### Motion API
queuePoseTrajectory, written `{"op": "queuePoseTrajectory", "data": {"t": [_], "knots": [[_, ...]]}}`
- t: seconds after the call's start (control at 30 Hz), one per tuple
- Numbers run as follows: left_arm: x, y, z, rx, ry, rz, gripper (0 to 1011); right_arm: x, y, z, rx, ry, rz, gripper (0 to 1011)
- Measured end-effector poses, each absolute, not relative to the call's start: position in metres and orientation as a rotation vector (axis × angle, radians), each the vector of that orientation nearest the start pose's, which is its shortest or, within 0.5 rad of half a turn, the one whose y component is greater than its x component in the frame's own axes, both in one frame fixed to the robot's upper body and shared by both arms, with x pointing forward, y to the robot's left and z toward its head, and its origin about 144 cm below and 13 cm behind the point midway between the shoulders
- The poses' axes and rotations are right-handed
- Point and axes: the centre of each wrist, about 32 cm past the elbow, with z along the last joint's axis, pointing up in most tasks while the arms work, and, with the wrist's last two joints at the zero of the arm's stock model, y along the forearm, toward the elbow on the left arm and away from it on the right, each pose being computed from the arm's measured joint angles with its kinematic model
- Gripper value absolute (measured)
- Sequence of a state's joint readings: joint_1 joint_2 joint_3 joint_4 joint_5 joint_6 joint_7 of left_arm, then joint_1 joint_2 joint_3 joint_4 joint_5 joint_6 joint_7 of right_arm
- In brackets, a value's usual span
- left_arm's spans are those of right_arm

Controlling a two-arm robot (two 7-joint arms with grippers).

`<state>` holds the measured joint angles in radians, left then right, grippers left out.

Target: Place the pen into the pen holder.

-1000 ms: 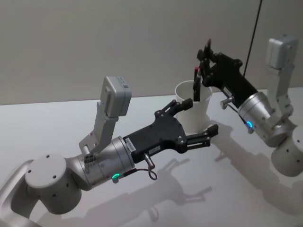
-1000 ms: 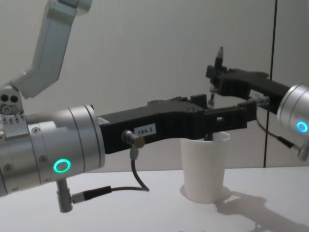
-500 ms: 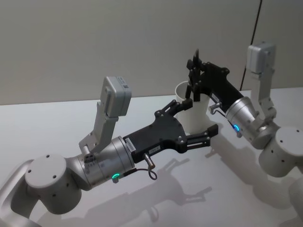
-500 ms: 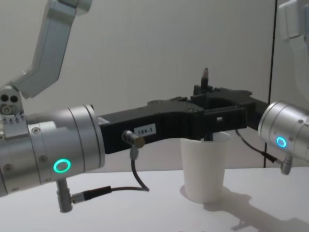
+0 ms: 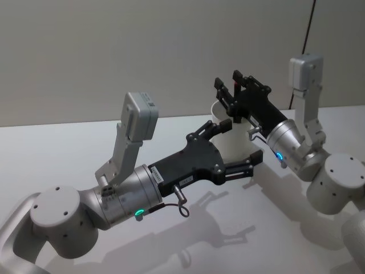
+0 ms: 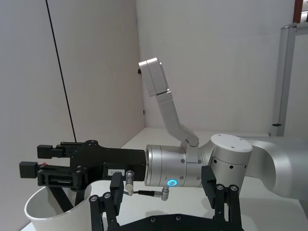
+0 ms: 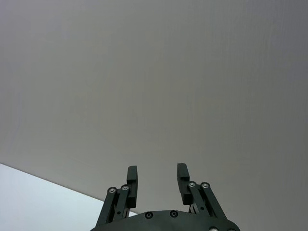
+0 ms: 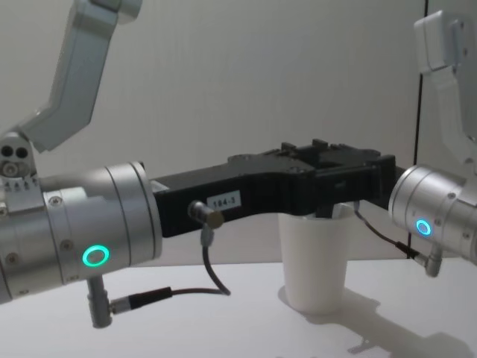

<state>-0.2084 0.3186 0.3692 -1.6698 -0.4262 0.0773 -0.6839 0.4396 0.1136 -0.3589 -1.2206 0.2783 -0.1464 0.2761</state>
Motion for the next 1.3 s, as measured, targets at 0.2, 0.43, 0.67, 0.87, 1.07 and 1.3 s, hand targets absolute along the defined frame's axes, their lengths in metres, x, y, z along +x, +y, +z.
{"op": "queuePoseTrajectory", "data": {"t": [0.2, 0.43, 0.67, 0.87, 1.07, 1.3], "knots": [[0.491, 0.199, 1.219, -0.100, -0.048, 0.492, 1001, 0.568, -0.166, 1.186, 0.151, -0.106, -1.001, 665], [0.491, 0.199, 1.219, -0.100, -0.048, 0.493, 1001, 0.568, -0.165, 1.186, 0.149, -0.105, -1.001, 872], [0.491, 0.199, 1.219, -0.100, -0.048, 0.493, 1001, 0.566, -0.167, 1.187, 0.158, -0.105, -1.001, 1001], [0.491, 0.198, 1.219, -0.100, -0.048, 0.492, 1001, 0.560, -0.170, 1.190, 0.176, -0.103, -1.002, 1002], [0.491, 0.199, 1.219, -0.100, -0.048, 0.492, 1001, 0.552, -0.176, 1.194, 0.196, -0.102, -1.004, 1001], [0.491, 0.198, 1.219, -0.100, -0.048, 0.492, 1001, 0.539, -0.185, 1.198, 0.215, -0.099, -1.012, 1001]]}}
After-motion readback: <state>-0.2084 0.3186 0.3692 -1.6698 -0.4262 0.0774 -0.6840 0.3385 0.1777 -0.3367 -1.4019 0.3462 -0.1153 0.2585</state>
